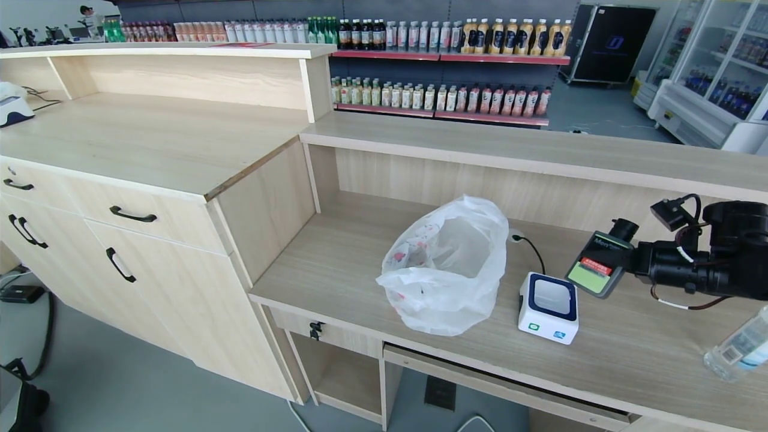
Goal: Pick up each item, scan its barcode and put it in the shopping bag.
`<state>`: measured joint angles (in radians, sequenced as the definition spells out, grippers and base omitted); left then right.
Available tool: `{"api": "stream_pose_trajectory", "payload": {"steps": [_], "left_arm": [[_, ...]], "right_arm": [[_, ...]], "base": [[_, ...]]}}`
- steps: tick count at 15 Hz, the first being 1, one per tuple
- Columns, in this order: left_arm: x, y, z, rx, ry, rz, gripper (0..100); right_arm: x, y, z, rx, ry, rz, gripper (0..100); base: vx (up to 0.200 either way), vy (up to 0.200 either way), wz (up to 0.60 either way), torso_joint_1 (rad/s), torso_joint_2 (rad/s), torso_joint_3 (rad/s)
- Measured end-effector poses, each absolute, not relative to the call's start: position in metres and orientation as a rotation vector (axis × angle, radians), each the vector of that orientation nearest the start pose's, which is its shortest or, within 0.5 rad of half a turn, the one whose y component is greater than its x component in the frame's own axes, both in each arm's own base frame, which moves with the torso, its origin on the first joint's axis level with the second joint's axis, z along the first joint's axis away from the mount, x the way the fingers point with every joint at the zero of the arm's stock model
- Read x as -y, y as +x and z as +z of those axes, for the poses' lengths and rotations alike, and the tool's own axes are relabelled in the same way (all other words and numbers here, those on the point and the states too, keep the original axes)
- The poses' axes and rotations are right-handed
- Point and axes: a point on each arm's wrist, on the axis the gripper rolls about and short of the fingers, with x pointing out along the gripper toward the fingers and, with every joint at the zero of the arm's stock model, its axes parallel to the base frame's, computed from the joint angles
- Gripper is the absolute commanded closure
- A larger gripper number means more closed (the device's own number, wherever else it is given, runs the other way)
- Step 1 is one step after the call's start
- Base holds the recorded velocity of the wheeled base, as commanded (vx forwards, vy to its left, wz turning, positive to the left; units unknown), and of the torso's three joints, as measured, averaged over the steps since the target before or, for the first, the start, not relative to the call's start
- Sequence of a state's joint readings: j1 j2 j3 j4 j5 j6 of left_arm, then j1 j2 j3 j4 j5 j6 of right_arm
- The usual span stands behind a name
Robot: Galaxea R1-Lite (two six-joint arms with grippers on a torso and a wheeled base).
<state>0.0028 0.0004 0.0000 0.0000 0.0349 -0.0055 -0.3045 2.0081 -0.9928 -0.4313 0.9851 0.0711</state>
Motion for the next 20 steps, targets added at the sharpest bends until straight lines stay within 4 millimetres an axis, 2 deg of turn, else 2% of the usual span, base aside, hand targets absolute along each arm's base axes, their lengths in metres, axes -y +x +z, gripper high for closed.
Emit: {"api": "stream_pose_trajectory", "payload": {"steps": [12,20], "left_arm": [[-0.001,-0.023,0.075,0.0,-0.006,0.038,0],[-0.001,-0.023,0.075,0.0,-0.006,0.038,0]], "right_arm": [[0.087,0.356,0.093,-0.528,0.423,0.701,100],[0.077,0.361,0.093,-0.521,0.402,0.743,100]], "base": [[0.0,0.0,0.0,0.0,0.0,0.0],[0.0,0.0,0.0,0.0,0.0,0.0]]}}
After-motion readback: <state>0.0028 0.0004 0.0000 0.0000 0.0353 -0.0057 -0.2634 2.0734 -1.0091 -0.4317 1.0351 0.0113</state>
